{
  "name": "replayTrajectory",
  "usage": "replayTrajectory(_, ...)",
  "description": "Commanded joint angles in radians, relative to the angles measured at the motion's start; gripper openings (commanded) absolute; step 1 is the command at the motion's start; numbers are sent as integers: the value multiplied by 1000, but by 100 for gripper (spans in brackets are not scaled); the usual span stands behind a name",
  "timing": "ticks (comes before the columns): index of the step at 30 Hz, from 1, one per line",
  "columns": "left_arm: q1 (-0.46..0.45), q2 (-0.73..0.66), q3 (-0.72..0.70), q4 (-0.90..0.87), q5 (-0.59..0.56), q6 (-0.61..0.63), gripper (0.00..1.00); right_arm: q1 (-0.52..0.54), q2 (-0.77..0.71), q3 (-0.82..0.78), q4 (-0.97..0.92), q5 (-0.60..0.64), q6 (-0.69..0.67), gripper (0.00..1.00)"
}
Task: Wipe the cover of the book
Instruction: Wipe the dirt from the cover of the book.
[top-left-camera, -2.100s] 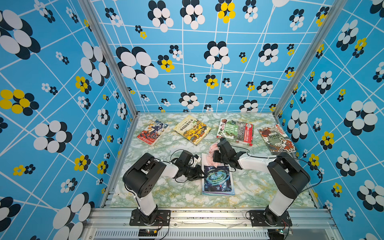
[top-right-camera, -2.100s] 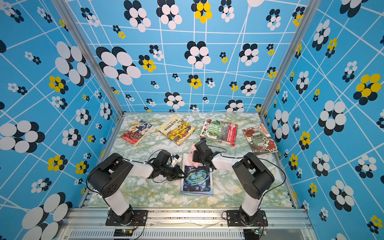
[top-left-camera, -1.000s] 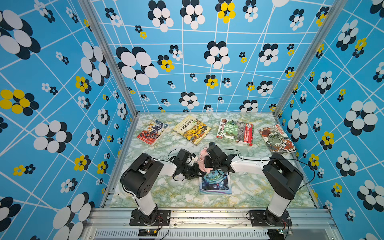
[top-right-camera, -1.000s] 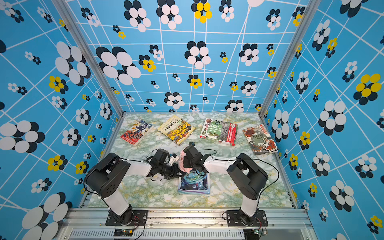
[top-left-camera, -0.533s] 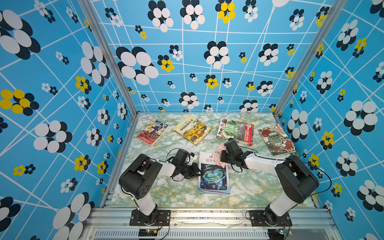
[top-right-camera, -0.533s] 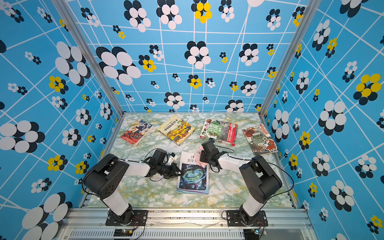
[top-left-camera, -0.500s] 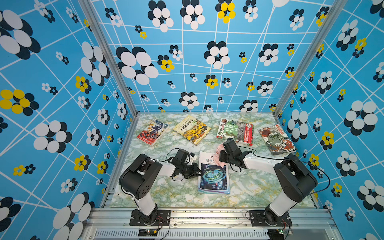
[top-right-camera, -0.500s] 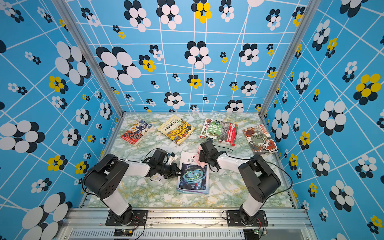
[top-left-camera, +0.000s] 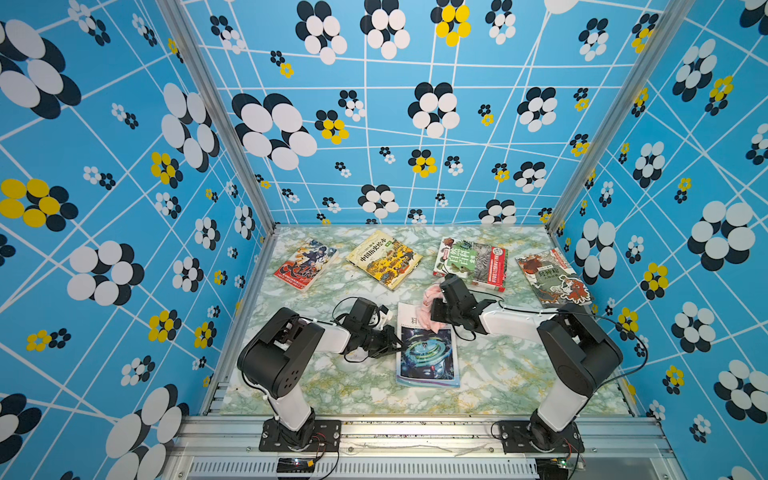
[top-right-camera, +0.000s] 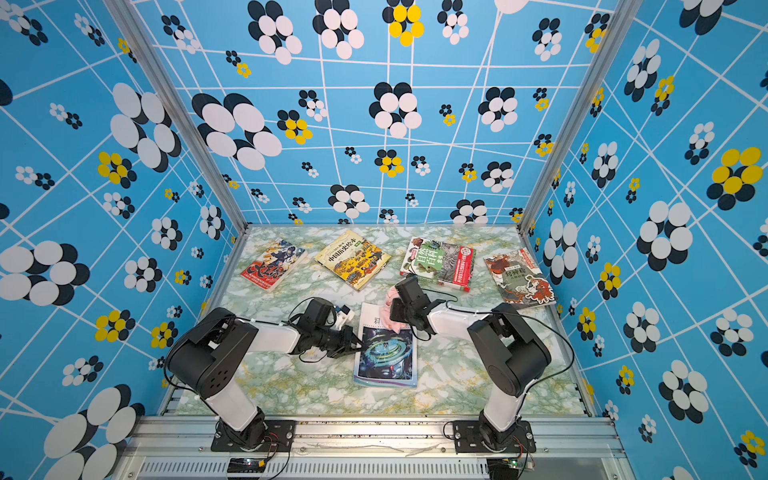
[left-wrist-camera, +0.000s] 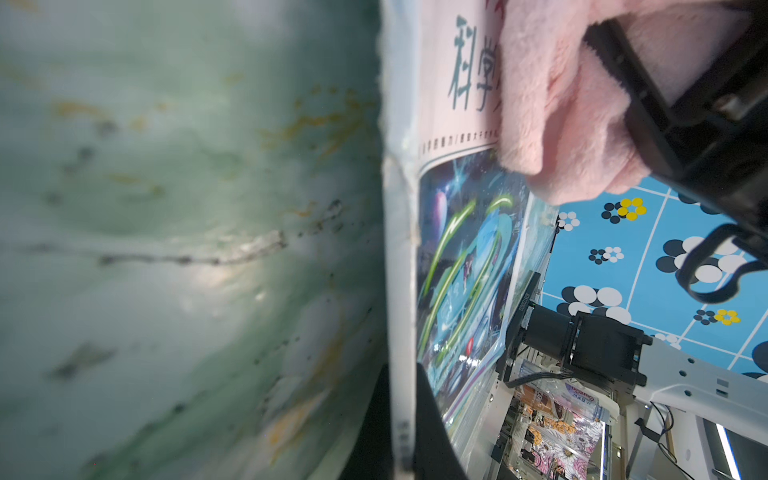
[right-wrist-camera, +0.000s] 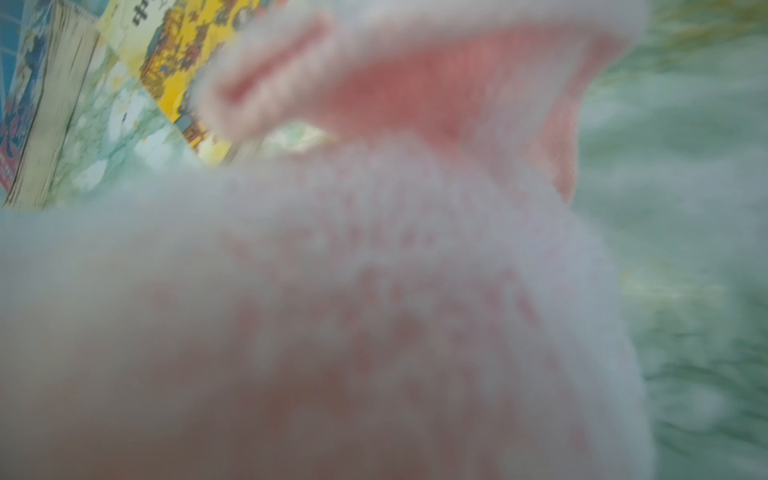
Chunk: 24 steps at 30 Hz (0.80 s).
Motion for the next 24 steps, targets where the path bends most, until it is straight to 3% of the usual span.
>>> replayTrajectory(1,22,-13,-7,31,-46,-5,0,-88,11,-99,-222,77,-20,0)
replayTrajectory(5,22,-5,-4,35,-48,-7,0,-97,-63,-94,-250,90,-42,0)
replayTrajectory(11,22,11,1,71,-51,-32,0,37,-153,-40,-189,128,-127,0)
replayTrajectory(19,22,36,17,107,-49,-51,0,168,61,91,-135,-10,-141,0)
replayTrajectory(24,22,36,22,109,-52,-53,0,261,125,112,25,-220,-22,0)
